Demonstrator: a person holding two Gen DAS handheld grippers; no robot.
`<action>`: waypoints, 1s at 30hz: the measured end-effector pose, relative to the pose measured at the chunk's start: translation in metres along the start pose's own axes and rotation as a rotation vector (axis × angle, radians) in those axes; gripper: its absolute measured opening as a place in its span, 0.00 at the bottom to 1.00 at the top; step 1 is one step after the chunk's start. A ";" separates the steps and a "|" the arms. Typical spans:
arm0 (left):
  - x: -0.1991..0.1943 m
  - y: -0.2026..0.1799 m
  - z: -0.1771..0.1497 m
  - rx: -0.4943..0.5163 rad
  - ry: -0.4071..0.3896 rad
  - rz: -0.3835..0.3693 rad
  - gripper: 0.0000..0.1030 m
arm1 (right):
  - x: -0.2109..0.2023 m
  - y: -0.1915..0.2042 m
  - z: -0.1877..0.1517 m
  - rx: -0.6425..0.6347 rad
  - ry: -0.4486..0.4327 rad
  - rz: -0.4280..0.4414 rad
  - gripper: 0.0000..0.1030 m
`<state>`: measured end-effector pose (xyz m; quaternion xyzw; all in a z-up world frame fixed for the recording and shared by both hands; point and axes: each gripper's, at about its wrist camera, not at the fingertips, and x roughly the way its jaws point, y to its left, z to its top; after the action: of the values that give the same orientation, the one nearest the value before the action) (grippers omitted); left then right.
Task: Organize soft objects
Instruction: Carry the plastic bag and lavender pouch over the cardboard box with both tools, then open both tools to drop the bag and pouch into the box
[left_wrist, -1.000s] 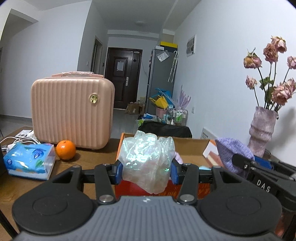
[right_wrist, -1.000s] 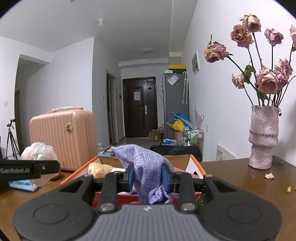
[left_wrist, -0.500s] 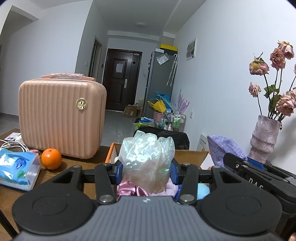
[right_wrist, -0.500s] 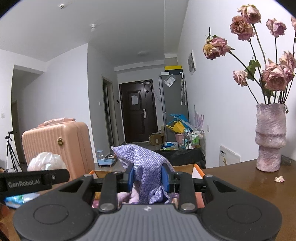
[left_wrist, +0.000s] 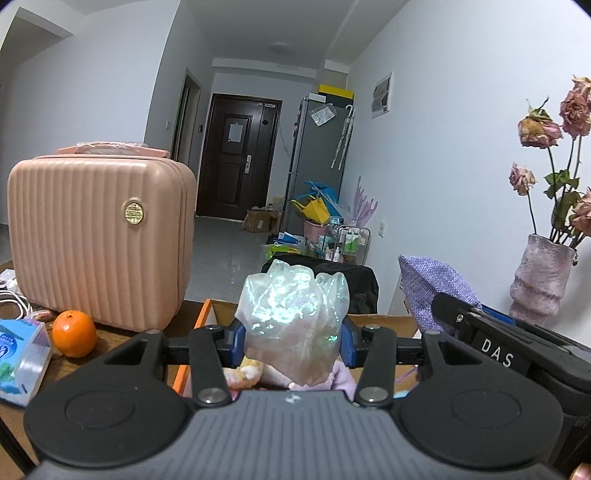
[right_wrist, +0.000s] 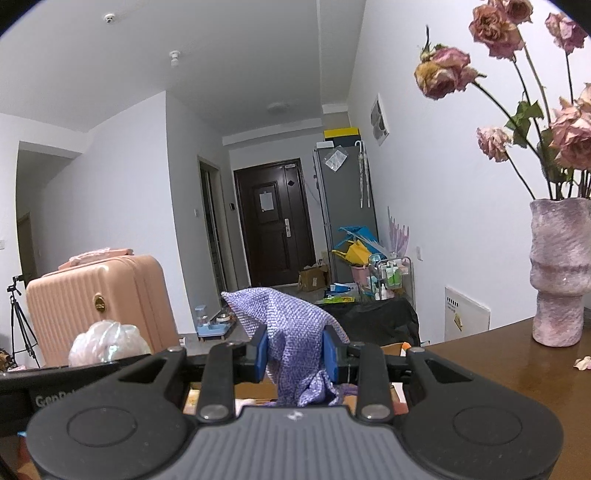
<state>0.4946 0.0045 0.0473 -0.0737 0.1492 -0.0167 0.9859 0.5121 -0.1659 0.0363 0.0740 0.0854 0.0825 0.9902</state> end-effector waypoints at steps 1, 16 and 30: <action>0.004 0.000 0.001 -0.001 0.002 0.002 0.46 | 0.003 0.000 0.000 -0.001 0.002 -0.001 0.28; 0.047 0.002 -0.002 0.039 0.040 0.041 0.46 | 0.048 -0.004 -0.010 -0.060 0.060 -0.032 0.28; 0.053 0.005 -0.007 0.054 0.065 0.054 0.60 | 0.053 -0.010 -0.013 -0.054 0.104 -0.053 0.53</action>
<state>0.5431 0.0059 0.0243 -0.0424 0.1824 0.0035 0.9823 0.5631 -0.1649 0.0137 0.0407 0.1364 0.0620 0.9879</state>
